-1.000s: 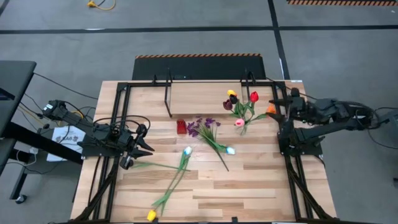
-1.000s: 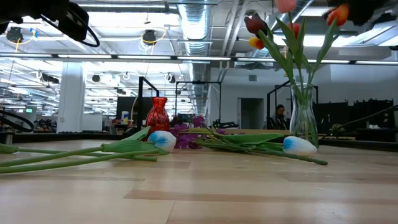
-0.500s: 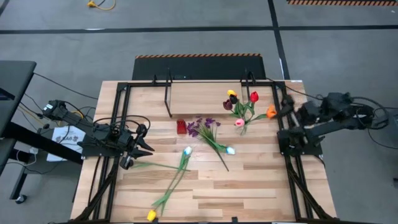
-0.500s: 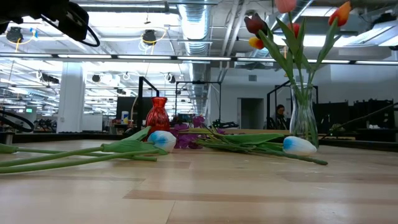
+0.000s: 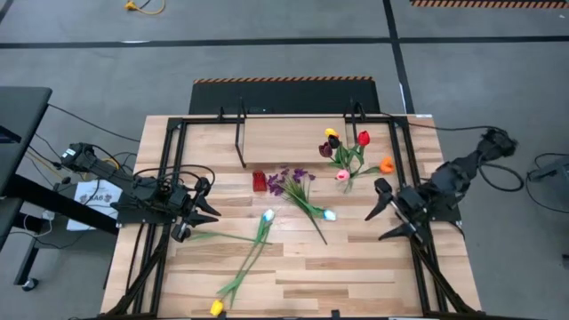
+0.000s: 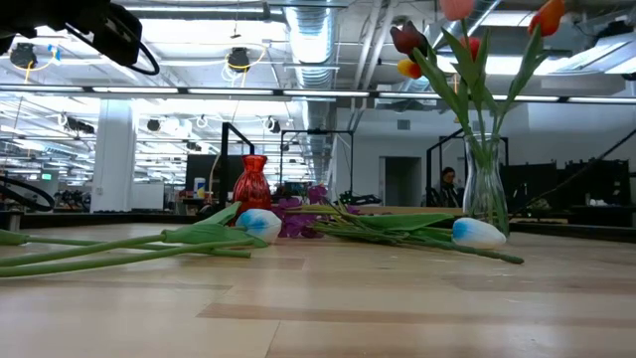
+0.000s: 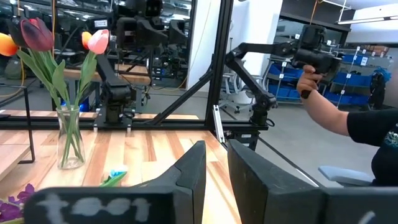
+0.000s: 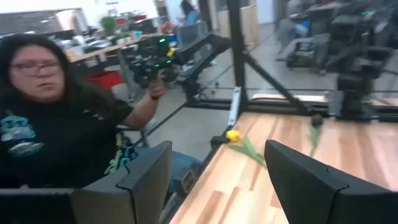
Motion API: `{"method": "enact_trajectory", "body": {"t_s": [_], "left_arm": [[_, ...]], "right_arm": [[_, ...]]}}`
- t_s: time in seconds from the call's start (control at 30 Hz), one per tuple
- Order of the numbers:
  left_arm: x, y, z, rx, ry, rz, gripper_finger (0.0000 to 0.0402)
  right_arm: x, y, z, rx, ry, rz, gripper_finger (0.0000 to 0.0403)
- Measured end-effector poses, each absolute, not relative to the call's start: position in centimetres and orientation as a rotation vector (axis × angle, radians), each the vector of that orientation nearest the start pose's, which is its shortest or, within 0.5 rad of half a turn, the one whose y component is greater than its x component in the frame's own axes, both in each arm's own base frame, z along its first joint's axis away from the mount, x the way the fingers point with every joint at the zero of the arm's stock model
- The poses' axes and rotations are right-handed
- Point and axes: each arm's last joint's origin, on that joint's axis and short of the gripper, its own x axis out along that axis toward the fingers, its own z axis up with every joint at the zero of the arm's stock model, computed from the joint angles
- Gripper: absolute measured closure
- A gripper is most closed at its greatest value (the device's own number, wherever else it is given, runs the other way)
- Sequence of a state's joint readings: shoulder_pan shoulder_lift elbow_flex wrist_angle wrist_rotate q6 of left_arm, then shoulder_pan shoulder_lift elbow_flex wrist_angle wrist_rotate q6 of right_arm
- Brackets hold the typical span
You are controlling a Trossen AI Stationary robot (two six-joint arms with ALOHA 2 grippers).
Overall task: Pick and place flowers into a vace then onto a shelf
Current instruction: Put the black flower into the transparent vase
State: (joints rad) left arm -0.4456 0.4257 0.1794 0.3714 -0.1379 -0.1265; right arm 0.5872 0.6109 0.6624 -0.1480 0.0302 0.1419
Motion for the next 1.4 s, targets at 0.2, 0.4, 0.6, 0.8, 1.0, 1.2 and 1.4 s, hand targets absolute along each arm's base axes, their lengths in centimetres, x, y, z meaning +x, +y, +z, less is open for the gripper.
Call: {"method": "enact_trajectory", "body": {"t_s": [0.2, 0.4, 0.6, 0.8, 1.0, 1.2, 1.4], "left_arm": [[11.7, -5.1, 22.3, -0.161, -0.1, -0.315, 0.0345], [11.7, -5.1, 22.3, -0.162, -0.1, -0.315, 0.0345], [11.7, -5.2, 22.2, -0.17, -0.089, -0.334, 0.0345], [11.7, -5.2, 22.1, -0.17, -0.082, -0.344, 0.0345], [11.6, -5.3, 22.1, -0.168, -0.081, -0.362, 0.0345], [11.6, -5.4, 22.1, -0.147, -0.083, -0.394, 0.0345], [11.6, -5.4, 22.1, -0.109, -0.091, -0.393, 0.0345]], "right_arm": [[11.6, 10.7, 30.6, 0.045, 0.202, 0.483, 0.0152], [12.3, 14.6, 28.7, 0.008, 0.266, 0.427, 0.0152], [14.5, 17.5, 26.0, 0.029, 0.305, 0.268, 0.0152], [17.3, 19.2, 23.1, 0.008, 0.301, 0.141, 0.0152], [19.3, 19.9, 20.8, 0.022, 0.295, 0.028, 0.0152], [21.0, 19.5, 18.5, 0.049, 0.332, -0.058, 0.0152], [22.4, 18.8, 16.0, 0.094, 0.388, -0.145, 0.0152]]}}
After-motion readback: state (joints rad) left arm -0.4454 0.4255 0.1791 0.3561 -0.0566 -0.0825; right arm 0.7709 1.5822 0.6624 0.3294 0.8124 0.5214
